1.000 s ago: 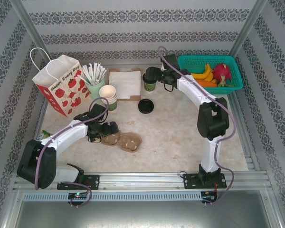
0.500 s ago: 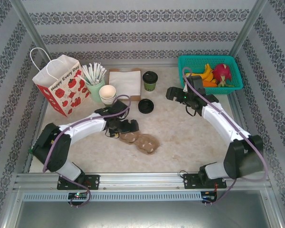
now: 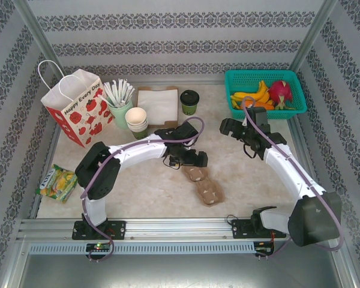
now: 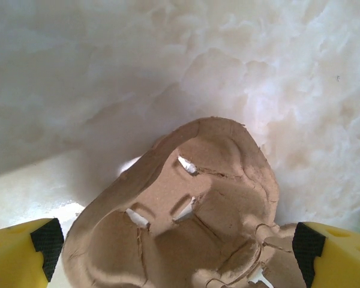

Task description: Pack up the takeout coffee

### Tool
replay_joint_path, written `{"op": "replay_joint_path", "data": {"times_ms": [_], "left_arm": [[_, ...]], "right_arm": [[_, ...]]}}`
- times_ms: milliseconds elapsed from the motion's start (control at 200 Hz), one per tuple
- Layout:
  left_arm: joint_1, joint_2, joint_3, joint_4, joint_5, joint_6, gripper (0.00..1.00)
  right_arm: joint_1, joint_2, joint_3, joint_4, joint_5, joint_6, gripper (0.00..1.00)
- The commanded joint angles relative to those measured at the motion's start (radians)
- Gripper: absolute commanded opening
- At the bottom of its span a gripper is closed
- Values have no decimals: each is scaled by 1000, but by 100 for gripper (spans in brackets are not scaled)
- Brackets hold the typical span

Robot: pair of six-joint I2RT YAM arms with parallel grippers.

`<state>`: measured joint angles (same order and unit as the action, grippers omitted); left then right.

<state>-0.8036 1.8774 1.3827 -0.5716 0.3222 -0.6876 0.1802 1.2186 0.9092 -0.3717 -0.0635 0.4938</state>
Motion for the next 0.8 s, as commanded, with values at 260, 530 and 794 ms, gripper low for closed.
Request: {"op": "replay_joint_path", "data": {"times_ms": [260, 530, 794], "left_arm": [[128, -369, -26, -174, -315, 42, 100], [408, -532, 170, -480, -482, 69, 100], [714, -638, 220, -492, -532, 38, 100]], "right_arm": [[37, -84, -94, 19, -130, 135, 98], [101, -80, -84, 27, 5, 180, 98], [102, -123, -64, 43, 36, 164, 98]]}}
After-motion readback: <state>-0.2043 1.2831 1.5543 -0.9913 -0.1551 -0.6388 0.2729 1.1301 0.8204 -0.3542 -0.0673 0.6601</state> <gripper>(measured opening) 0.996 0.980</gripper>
